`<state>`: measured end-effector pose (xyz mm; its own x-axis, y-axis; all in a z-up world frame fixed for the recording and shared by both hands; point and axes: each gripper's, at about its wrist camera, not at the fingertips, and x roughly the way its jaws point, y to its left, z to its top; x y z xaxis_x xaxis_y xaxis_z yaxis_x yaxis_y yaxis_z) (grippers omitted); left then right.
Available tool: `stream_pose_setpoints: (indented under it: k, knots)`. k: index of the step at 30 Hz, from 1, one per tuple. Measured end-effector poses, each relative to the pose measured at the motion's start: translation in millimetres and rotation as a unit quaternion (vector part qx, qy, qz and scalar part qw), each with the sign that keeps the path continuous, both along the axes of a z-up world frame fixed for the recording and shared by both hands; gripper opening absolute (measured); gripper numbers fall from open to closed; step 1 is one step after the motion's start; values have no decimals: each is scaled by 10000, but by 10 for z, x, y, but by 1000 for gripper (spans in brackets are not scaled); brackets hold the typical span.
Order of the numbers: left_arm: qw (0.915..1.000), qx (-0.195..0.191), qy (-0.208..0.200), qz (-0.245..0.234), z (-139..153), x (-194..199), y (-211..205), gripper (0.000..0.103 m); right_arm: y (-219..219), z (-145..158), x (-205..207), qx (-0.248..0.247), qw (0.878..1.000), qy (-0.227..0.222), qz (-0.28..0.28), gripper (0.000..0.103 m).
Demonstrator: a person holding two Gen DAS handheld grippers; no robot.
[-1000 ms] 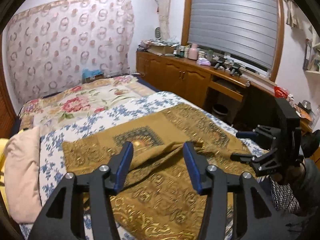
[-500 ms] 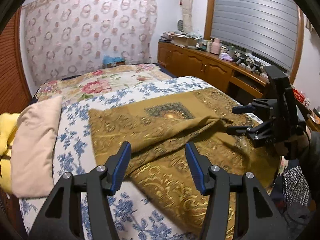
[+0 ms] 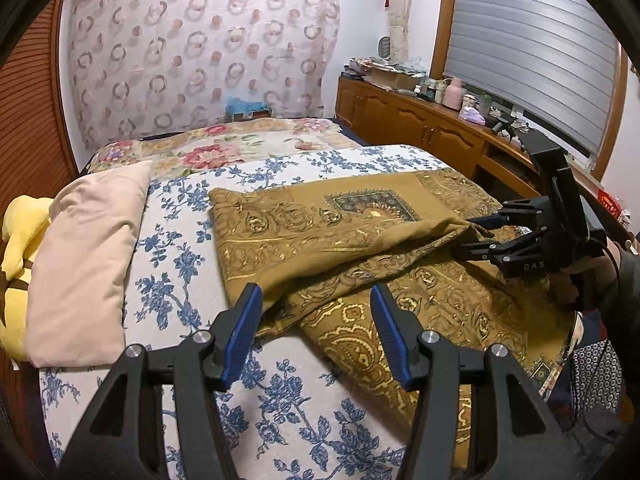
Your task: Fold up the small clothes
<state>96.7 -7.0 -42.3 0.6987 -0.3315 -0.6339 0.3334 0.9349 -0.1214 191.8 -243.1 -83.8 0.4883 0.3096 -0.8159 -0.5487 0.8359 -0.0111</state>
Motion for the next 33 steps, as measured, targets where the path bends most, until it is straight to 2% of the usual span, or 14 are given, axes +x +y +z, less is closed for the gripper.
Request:
stream_pose_setpoints:
  k: [1,3,4,6,9,14,19,26,33]
  knots:
    - [10000,-2,8,7,-8,-1,7,55,6,-16,-4,28,10000,27,50,54]
    - [10000,-13,13,19,-17,-10,26,55,21,-20,-29,88,9999,23,146,38]
    - [10000,-22,15,29,-23,-15,35,55,28,-17,-39,106,9998,9,169,34]
    - [10000,-36,18,44,-33,-20,48,55,34,12,-80,177,9995,-59,237,13]
    - [9999,-70,7,74,-36,-23,69,55,-32,120,-149,565,9981,-146,183,4]
    - [9998,-134,-17,128,-24,-38,99,55,-115,371,-365,1058,9930,-484,175,2]
    - [9998,-166,-79,110,0,-65,97,55,-220,570,-629,1291,9880,-849,88,2]
    - [9998,-155,-139,-13,44,-89,5,55,-499,735,-866,1230,9853,-1173,-180,2]
    - [9997,-111,-161,-170,70,-88,-140,55,-882,602,-933,938,9871,-1146,-612,2]
